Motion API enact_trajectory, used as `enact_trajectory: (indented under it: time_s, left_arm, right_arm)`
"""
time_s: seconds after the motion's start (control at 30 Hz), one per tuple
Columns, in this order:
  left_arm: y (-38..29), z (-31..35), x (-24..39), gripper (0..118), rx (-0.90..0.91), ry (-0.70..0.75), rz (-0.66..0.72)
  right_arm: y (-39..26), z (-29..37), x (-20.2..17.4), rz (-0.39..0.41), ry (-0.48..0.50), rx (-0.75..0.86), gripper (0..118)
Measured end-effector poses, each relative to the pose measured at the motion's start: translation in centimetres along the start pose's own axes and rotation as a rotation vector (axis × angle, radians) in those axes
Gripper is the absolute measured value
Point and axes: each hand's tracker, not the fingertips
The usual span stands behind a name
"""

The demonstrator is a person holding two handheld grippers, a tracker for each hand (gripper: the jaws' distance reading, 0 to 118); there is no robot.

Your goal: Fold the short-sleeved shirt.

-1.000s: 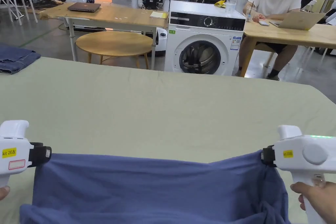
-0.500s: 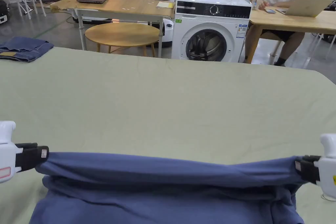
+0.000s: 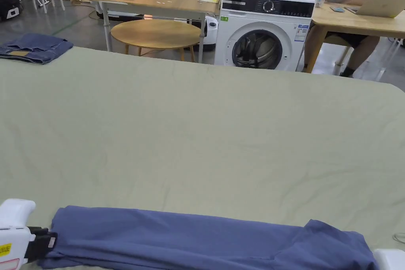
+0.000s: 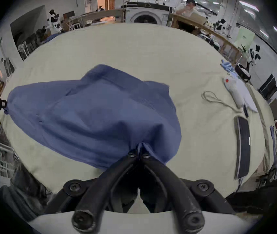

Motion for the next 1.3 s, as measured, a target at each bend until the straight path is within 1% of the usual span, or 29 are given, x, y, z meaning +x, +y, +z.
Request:
enact_trajectory:
  time_s: [0.1, 0.13, 0.17, 0.2, 0.23, 0.27, 0.3, 0.33, 0.37, 0.43, 0.53, 0.63, 0.67, 0.83, 0.9, 0.97, 1.0, 1.03, 1.07, 1.1, 1.13, 1.17, 1.23, 1.3]
  left_arm:
    - [-0.6, -1.3, 0.6, 0, -0.016, 0.018, -0.024]
    - [-0.7, -1.4, 0.7, 0, -0.001, 0.026, -0.018]
    - [-0.6, -1.3, 0.7, 0, 0.003, 0.027, -0.005]
    - [-0.4, -1.2, 0.6, 0, 0.004, 0.026, 0.010]
    - [-0.1, -0.9, 0.6, 1, 0.000, 0.023, 0.027]
    - [0.2, -0.5, 0.6, 14, 0.006, 0.020, 0.044]
    - [0.5, 0.0, 0.6, 26, 0.014, 0.019, 0.058]
    - [0.8, 0.6, 0.8, 37, 0.033, 0.026, 0.064]
    - [1.1, 1.1, 1.1, 42, 0.063, 0.038, 0.065]
    - [1.8, 2.1, 1.5, 44, 0.144, 0.032, 0.072]
    - [3.0, 3.0, 2.8, 44, 0.255, -0.026, 0.085]
    - [3.9, 3.2, 4.7, 44, 0.365, -0.029, 0.043]
    - [4.2, 3.2, 5.6, 44, 0.401, -0.026, 0.027]
    - [5.5, 3.0, 8.7, 44, 0.593, 0.017, -0.013]
    - [5.7, 3.4, 9.8, 44, 0.680, 0.060, -0.029]
    - [5.8, 3.8, 10.9, 44, 0.753, 0.105, -0.038]
    - [5.8, 4.0, 11.2, 42, 0.779, 0.114, -0.040]
    - [6.0, 4.2, 11.4, 35, 0.800, 0.118, -0.048]
    - [6.1, 4.4, 11.6, 20, 0.805, 0.127, -0.048]
    - [6.3, 4.5, 11.7, 9, 0.814, 0.137, -0.048]
    - [6.4, 4.7, 11.8, 2, 0.821, 0.153, -0.050]
    - [6.5, 4.9, 11.8, 0, 0.821, 0.162, -0.048]
    - [6.6, 5.5, 11.2, 0, 0.826, 0.139, -0.033]
    - [6.5, 6.0, 10.4, 0, 0.816, 0.139, -0.014]
  right_arm:
    - [0.1, -0.3, -0.2, -0.009, -0.005, 0.013, 1]
    - [0.1, -0.3, -0.2, -0.007, -0.010, 0.017, 3]
    - [0.1, -0.3, -0.2, -0.003, -0.016, 0.019, 8]
    - [0.2, -0.1, -0.4, 0.006, -0.036, 0.020, 19]
    - [0.1, 0.3, -0.4, 0.021, -0.079, 0.027, 34]
    - [0.3, 1.0, -0.3, 0.027, -0.115, 0.039, 54]
    - [0.4, 1.8, -0.2, 0.018, -0.108, 0.045, 60]
    - [0.7, 2.8, 0.1, -0.002, -0.095, 0.072, 61]
    - [0.9, 3.8, 0.1, -0.030, -0.081, 0.107, 61]
    - [1.5, 5.6, -0.2, -0.048, -0.089, 0.168, 61]
    - [2.5, 7.9, -1.7, -0.052, -0.121, 0.279, 61]
    - [3.5, 8.4, -3.7, -0.081, -0.136, 0.442, 61]
    - [4.0, 8.3, -4.5, -0.085, -0.121, 0.484, 61]
    - [5.7, 6.9, -8.6, -0.111, -0.045, 0.717, 60]
    - [6.2, 6.8, -10.4, -0.117, -0.053, 0.780, 60]
    - [6.6, 6.9, -11.9, -0.126, -0.034, 0.858, 59]
    - [6.7, 7.0, -12.5, -0.124, -0.035, 0.883, 54]
    - [6.8, 7.1, -13.3, -0.117, -0.037, 0.911, 44]
    - [7.0, 7.2, -13.9, -0.111, -0.039, 0.932, 19]
    - [7.2, 7.2, -14.4, -0.108, -0.054, 0.942, 7]
    - [7.3, 7.3, -14.9, -0.105, -0.060, 0.954, 5]
    - [7.5, 7.4, -15.3, -0.102, -0.051, 0.956, 0]
    - [7.7, 7.6, -15.8, -0.096, -0.032, 0.976, 0]
    - [7.9, 7.8, -16.3, -0.084, -0.042, 0.985, 0]
